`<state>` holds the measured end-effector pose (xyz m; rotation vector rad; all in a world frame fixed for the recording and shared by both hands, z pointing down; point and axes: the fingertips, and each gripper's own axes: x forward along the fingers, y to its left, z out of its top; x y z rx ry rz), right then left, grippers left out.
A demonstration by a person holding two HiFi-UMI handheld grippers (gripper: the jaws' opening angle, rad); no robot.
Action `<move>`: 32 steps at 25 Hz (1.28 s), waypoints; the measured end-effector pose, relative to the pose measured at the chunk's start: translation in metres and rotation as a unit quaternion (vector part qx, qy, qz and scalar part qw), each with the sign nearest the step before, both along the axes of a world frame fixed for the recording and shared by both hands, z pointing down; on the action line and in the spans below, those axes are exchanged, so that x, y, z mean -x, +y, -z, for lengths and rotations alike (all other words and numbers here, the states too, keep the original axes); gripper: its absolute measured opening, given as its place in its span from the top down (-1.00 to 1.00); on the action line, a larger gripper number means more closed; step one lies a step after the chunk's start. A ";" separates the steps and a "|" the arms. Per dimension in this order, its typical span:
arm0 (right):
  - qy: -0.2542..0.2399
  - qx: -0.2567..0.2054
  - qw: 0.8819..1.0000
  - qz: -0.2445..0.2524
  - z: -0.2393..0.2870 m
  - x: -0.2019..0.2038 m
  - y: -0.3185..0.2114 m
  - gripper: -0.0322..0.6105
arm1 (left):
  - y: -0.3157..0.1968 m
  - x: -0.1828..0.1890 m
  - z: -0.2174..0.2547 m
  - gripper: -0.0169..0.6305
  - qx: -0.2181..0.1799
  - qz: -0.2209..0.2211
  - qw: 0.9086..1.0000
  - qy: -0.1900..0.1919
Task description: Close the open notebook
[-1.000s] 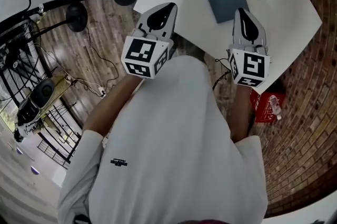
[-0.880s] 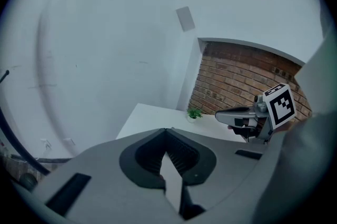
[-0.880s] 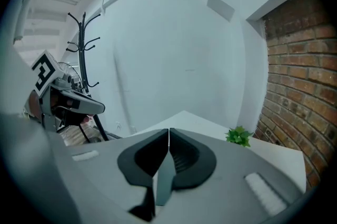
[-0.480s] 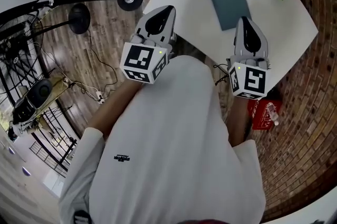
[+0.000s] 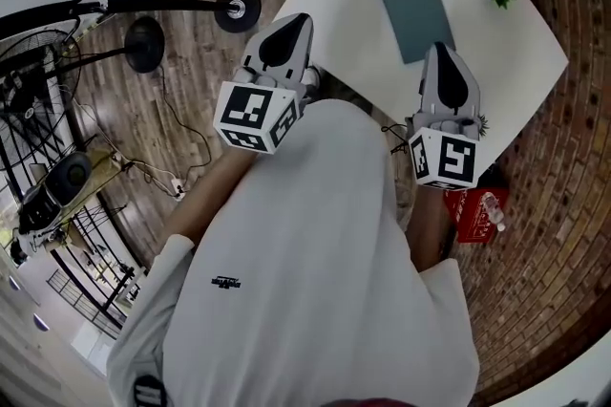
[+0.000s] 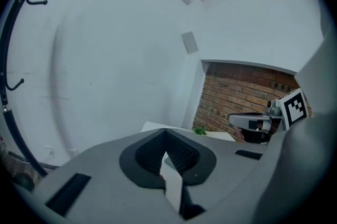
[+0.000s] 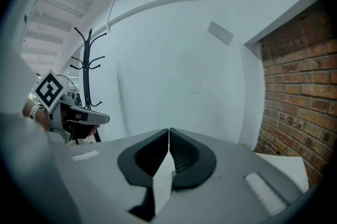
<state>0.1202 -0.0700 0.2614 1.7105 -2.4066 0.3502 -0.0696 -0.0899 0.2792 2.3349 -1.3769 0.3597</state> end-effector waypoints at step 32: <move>0.006 -0.011 1.000 -0.019 0.013 0.010 0.030 0.88 | 0.018 -0.006 0.022 0.93 -0.017 -0.014 0.999 0.038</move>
